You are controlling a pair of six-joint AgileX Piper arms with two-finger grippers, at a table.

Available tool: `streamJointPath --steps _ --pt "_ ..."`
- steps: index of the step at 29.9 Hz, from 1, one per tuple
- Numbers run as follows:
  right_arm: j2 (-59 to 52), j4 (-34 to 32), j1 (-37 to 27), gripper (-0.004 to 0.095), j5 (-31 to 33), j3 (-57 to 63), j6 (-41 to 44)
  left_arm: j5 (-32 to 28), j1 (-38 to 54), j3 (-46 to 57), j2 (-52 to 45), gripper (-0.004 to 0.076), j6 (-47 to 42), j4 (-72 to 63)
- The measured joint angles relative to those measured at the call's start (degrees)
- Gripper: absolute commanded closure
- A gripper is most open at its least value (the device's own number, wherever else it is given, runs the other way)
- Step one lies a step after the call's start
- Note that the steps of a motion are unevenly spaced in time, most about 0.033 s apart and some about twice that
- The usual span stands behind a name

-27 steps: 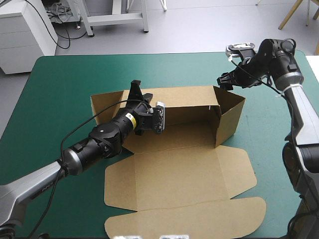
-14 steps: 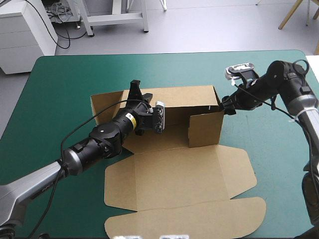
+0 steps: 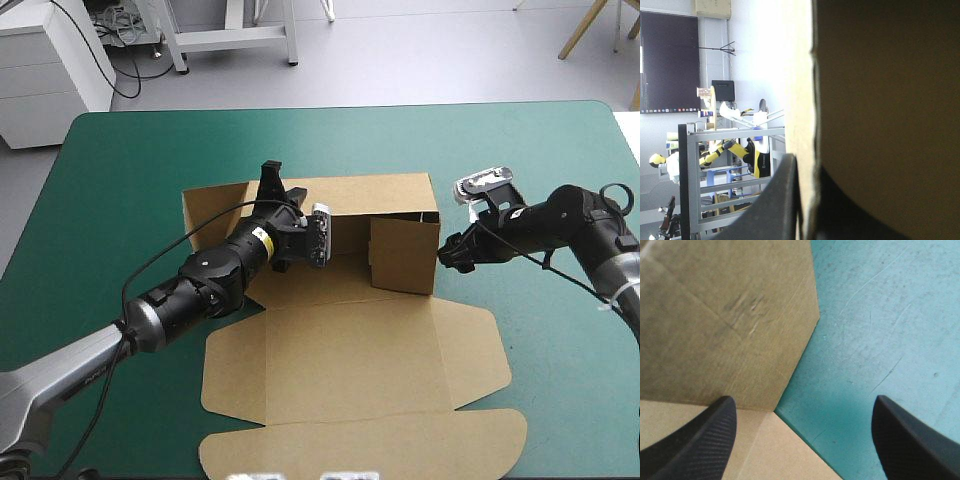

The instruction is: Fold the box

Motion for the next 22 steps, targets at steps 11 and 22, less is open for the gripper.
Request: streamJointPath --steps 11,22 --pt "-0.1 2.4 -0.1 0.0220 5.2 0.6 -1.5 0.1 0.0 0.0 0.0 0.0734 0.0 0.0" --pt "-0.1 11.9 -0.1 0.0221 3.7 1.6 -8.7 0.1 0.0 0.0 0.0 0.0734 0.0 0.0"
